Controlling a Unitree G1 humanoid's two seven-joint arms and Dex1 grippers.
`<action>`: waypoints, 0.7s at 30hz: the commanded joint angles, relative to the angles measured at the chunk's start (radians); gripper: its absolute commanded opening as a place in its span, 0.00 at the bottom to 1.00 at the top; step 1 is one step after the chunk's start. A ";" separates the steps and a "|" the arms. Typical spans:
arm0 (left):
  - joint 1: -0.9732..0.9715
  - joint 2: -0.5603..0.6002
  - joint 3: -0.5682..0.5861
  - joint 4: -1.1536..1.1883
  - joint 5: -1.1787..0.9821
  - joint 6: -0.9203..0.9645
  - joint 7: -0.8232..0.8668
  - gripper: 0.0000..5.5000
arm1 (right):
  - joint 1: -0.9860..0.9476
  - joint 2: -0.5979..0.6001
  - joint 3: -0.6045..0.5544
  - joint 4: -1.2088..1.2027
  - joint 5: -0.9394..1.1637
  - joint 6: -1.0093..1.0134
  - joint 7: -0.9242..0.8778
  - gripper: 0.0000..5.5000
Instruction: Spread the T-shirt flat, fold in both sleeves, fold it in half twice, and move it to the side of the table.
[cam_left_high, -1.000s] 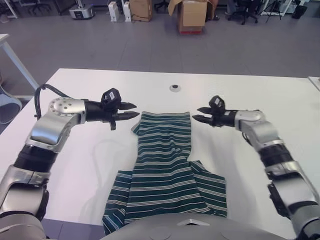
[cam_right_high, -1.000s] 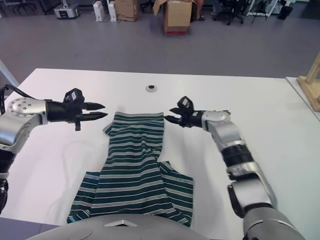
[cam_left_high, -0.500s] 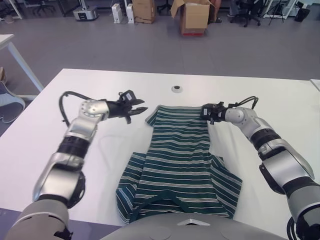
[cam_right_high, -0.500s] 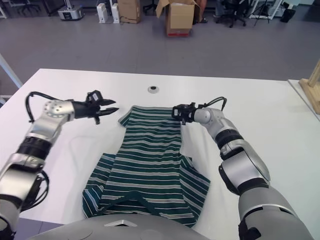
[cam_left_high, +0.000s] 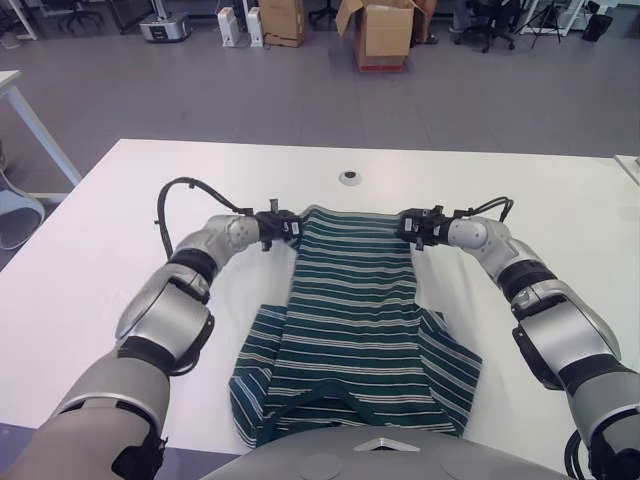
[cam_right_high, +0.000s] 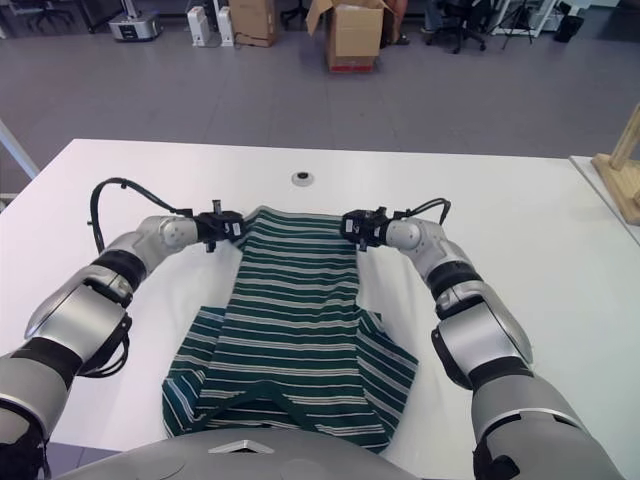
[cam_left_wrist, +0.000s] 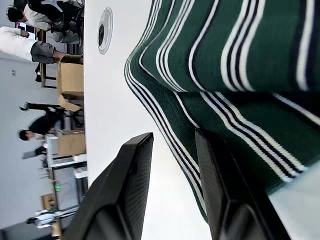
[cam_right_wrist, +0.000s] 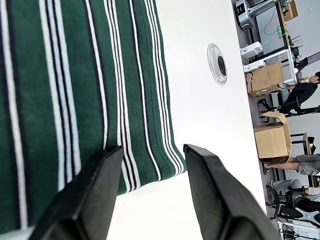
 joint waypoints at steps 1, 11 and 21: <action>-0.104 0.039 -0.114 0.054 0.173 -0.025 0.116 0.28 | 0.002 -0.007 0.006 0.025 -0.033 -0.001 -0.002 0.41; -0.272 -0.026 -0.031 0.091 0.139 -0.164 0.163 0.28 | -0.103 0.027 -0.021 0.083 -0.095 -0.025 -0.263 0.41; 0.003 0.021 0.236 0.099 -0.148 -0.154 -0.268 0.28 | -0.041 -0.002 -0.116 0.046 -0.015 -0.056 -0.183 0.41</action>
